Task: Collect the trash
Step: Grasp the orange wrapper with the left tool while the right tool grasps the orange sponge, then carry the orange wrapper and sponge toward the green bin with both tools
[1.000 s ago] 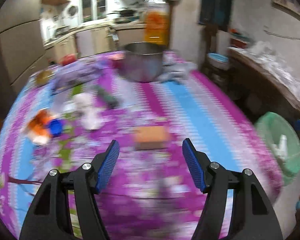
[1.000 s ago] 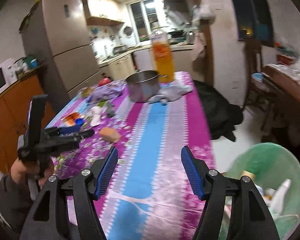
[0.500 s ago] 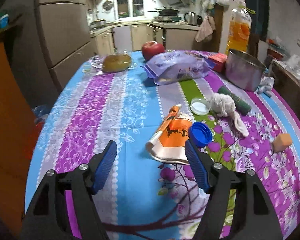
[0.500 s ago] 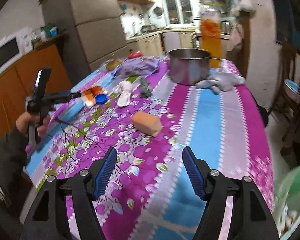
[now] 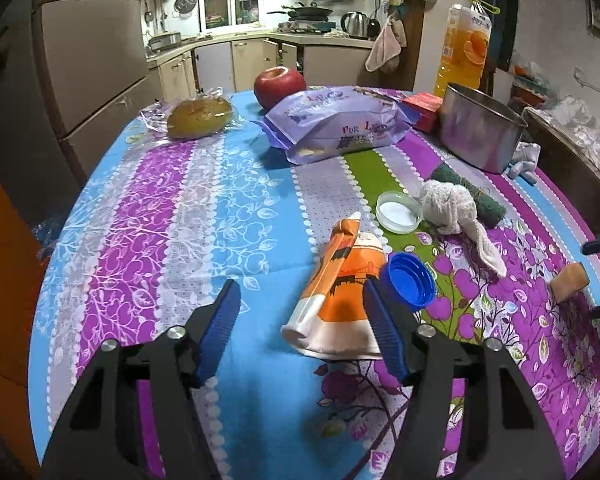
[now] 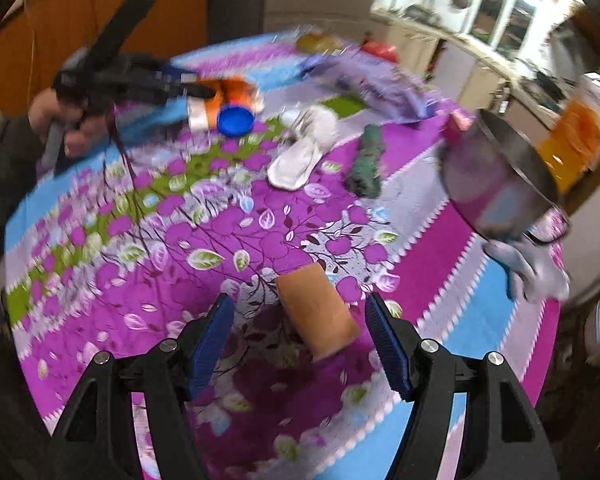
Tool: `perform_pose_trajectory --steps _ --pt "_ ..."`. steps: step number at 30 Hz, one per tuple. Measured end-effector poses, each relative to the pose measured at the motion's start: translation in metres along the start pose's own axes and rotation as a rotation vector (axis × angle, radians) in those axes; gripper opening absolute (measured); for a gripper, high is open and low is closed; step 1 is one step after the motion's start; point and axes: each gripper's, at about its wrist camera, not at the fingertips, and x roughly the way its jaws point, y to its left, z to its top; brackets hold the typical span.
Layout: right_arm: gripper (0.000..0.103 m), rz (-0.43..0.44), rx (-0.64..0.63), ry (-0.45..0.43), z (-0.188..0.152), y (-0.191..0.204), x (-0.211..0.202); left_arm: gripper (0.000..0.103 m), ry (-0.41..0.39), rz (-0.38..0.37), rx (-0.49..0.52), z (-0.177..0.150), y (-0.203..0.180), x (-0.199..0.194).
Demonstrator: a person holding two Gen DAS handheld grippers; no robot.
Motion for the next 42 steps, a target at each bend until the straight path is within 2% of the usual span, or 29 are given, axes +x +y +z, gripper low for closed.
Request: perform_pose_trajectory --steps 4,5,7,9,14,19,24,29,32,36,42 --pt "0.062 0.008 -0.070 0.076 0.007 0.005 0.018 0.049 0.023 -0.014 0.019 -0.002 -0.002 0.008" --pt "0.061 0.001 -0.080 0.082 0.007 0.006 0.019 0.044 0.026 -0.016 0.015 -0.002 -0.001 0.009" --pt "0.058 -0.008 -0.080 0.084 0.007 0.006 0.020 0.039 0.032 -0.018 0.001 -0.003 0.001 0.011" --pt "0.053 -0.020 -0.074 0.082 0.008 0.006 0.021 0.028 0.034 -0.018 -0.012 -0.003 0.003 0.012" --pt "0.037 -0.049 -0.054 0.061 0.005 0.004 0.016 0.011 0.014 0.001 -0.026 -0.002 0.003 0.007" --pt "0.034 -0.068 -0.020 0.016 -0.005 0.014 0.008 0.009 -0.018 0.058 -0.036 -0.005 -0.004 -0.006" --pt "0.032 -0.109 0.130 -0.109 -0.018 0.016 -0.015 0.009 -0.088 0.158 -0.026 -0.015 -0.023 -0.032" --pt "0.032 -0.183 0.386 -0.313 -0.032 0.019 -0.053 0.009 -0.211 0.266 -0.013 -0.024 -0.051 -0.076" --pt "0.032 -0.220 0.470 -0.414 -0.038 0.034 -0.071 0.009 -0.282 0.276 -0.010 -0.030 -0.071 -0.103" --pt "0.032 -0.271 0.542 -0.507 -0.045 0.057 -0.089 0.009 -0.343 0.250 -0.042 -0.037 -0.091 -0.131" --pt "0.032 -0.345 0.572 -0.611 -0.050 0.093 -0.110 0.009 -0.415 0.277 -0.004 -0.055 -0.135 -0.158"
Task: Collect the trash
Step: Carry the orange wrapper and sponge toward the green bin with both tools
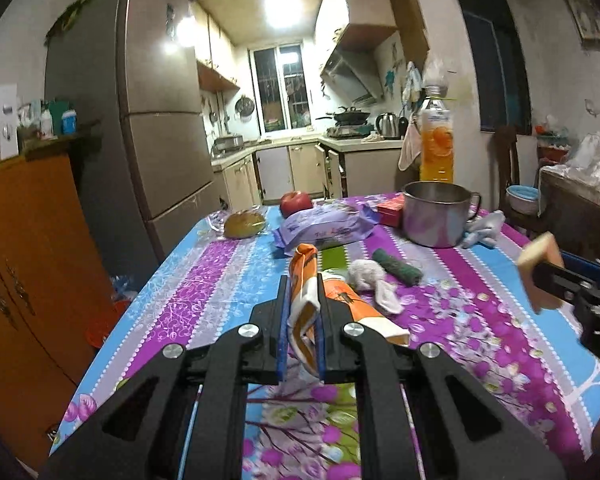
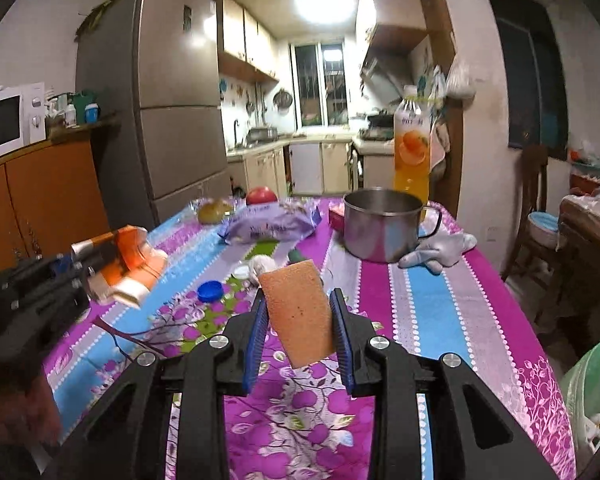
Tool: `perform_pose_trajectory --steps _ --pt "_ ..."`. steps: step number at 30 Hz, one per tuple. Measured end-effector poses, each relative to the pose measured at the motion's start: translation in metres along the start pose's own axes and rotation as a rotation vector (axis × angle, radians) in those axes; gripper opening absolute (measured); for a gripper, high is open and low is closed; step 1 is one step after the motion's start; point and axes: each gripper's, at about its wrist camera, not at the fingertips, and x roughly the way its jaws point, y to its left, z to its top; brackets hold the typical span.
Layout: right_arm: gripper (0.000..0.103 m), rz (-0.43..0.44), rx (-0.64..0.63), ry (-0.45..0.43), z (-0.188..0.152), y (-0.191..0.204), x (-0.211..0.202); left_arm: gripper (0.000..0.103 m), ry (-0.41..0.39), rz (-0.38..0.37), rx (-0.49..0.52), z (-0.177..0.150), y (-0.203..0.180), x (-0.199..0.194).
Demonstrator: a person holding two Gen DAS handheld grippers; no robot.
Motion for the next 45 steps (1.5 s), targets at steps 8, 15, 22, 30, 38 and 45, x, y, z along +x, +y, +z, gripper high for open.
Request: perform_pose_trajectory --steps 8,15,22,30,38,45 --pt "0.032 -0.007 0.017 -0.036 -0.005 0.007 -0.023 0.009 -0.021 -0.039 0.053 -0.008 -0.036 -0.028" --pt "0.032 -0.034 0.022 -0.065 -0.005 0.001 -0.045 0.009 -0.041 -0.073 0.029 0.001 -0.042 -0.038" --pt "0.032 -0.072 0.030 -0.085 -0.006 -0.013 -0.071 0.009 -0.055 -0.104 0.026 0.006 -0.055 -0.048" --pt "0.032 -0.138 0.043 -0.100 -0.008 -0.038 -0.105 0.009 -0.074 -0.171 0.031 0.015 -0.084 -0.060" --pt "0.032 -0.236 0.065 -0.100 -0.015 -0.075 -0.144 0.009 -0.091 -0.268 0.048 0.026 -0.132 -0.072" --pt "0.032 -0.328 0.095 -0.117 -0.021 -0.116 -0.183 0.009 -0.115 -0.361 0.078 0.033 -0.178 -0.085"
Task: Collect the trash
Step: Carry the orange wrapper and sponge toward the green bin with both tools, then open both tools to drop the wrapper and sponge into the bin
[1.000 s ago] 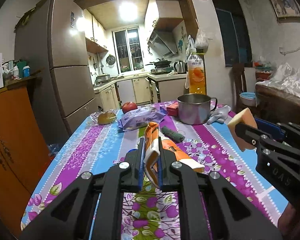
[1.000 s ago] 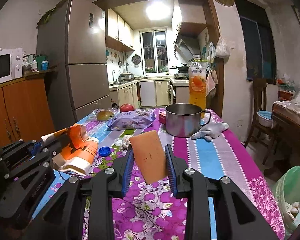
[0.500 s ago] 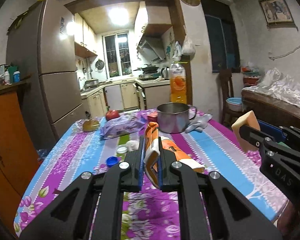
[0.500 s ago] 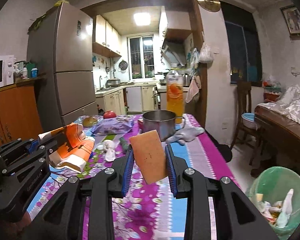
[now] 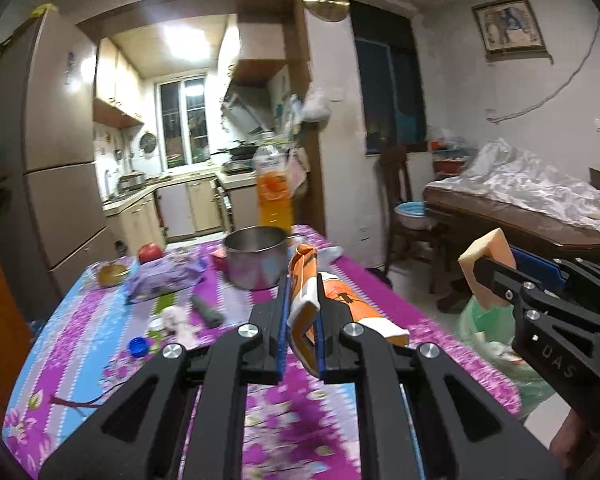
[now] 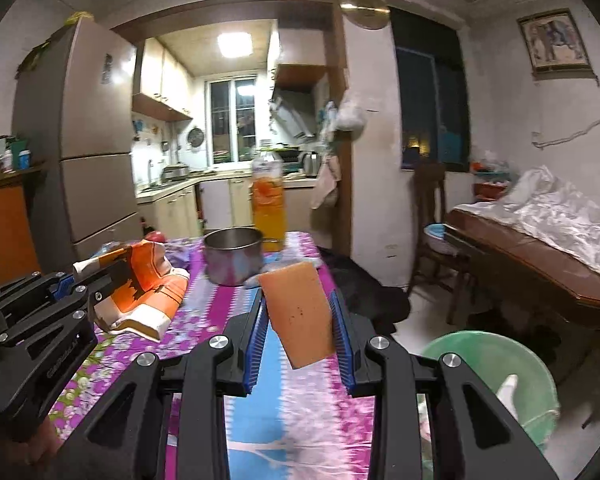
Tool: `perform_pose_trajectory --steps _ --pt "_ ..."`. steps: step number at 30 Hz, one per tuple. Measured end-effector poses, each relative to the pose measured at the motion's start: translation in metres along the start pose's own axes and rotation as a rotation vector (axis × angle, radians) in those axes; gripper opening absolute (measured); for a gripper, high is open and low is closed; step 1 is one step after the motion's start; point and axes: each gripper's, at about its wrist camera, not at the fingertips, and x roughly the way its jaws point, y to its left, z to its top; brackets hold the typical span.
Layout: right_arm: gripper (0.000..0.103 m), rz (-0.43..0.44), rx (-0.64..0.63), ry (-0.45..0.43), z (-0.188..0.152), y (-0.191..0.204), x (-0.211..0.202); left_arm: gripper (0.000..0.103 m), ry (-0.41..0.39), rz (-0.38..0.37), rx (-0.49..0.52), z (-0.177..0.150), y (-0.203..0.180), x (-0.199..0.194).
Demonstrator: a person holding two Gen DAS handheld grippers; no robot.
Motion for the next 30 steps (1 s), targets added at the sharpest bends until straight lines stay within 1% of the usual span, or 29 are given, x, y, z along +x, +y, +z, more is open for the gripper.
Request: perform_pose_trajectory --steps 10,14,17,19,22,23,28,30 --pt "0.032 -0.132 0.045 0.006 0.002 -0.090 -0.019 0.009 -0.005 -0.152 0.044 0.015 -0.074 0.012" --pt "0.032 -0.174 0.058 0.028 0.005 -0.124 -0.018 0.009 0.007 -0.205 0.060 0.017 -0.101 0.022" --pt "0.032 -0.200 0.070 0.060 0.006 -0.154 -0.015 0.009 0.020 -0.245 0.072 0.018 -0.122 0.031" --pt "0.032 -0.213 0.082 0.089 0.006 -0.175 -0.009 0.009 0.032 -0.266 0.081 0.019 -0.135 0.036" --pt "0.032 -0.213 0.105 0.142 0.006 -0.204 -0.001 0.009 0.073 -0.313 0.091 0.017 -0.159 0.048" --pt "0.032 -0.207 0.113 0.171 0.005 -0.216 0.003 0.009 0.084 -0.322 0.095 0.016 -0.164 0.051" --pt "0.032 -0.182 0.137 0.280 0.003 -0.255 0.030 0.009 0.182 -0.392 0.107 0.008 -0.191 0.077" --pt "0.032 -0.176 0.137 0.324 0.001 -0.266 0.046 0.009 0.215 -0.405 0.110 0.003 -0.199 0.084"
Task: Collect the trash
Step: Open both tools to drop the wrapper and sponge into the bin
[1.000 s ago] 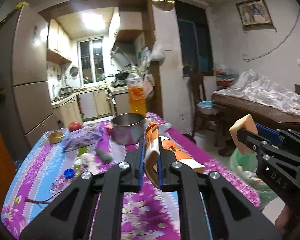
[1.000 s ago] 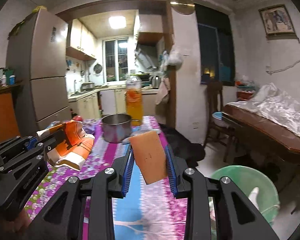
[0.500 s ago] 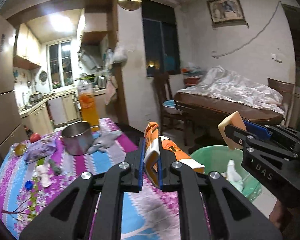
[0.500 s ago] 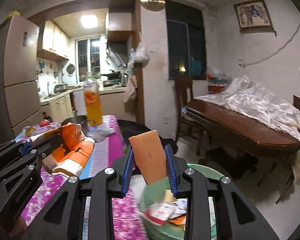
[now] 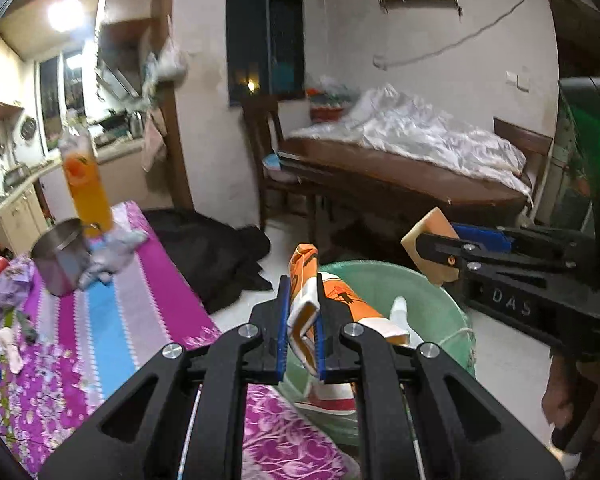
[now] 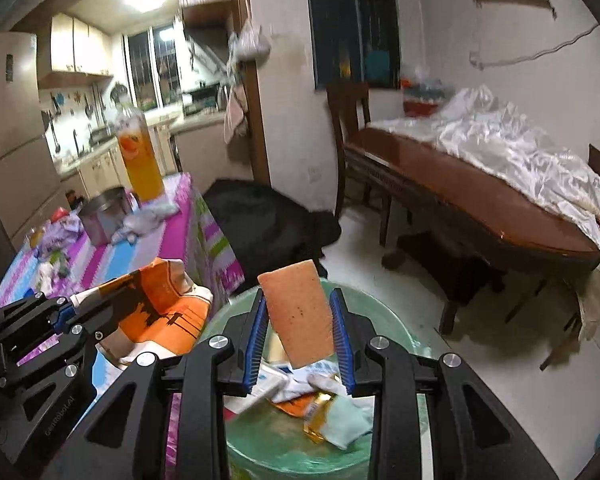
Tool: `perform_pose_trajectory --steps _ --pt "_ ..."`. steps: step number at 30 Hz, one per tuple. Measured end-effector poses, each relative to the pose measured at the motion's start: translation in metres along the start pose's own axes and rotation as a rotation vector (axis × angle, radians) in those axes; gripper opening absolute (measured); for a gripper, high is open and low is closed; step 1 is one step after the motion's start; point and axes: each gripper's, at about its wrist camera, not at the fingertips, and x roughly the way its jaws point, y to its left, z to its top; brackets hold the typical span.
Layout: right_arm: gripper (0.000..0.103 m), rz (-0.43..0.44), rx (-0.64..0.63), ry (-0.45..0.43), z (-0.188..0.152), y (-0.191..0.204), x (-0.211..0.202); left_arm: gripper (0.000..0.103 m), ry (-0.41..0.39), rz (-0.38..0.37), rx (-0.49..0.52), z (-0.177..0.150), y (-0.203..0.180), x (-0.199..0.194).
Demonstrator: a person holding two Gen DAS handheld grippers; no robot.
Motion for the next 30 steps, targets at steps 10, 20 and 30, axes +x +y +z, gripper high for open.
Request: perform_pose_trajectory --steps 10,20,30 --pt "0.032 -0.026 -0.012 0.176 0.006 -0.043 0.056 0.009 0.096 0.014 -0.016 -0.001 0.009 0.032" --pt "0.032 -0.039 -0.010 0.218 0.001 -0.051 0.074 0.009 0.140 0.010 -0.019 -0.002 0.011 0.048" --pt "0.032 -0.035 -0.015 0.225 -0.003 -0.044 0.076 0.009 0.145 0.008 -0.015 -0.002 0.009 0.049"
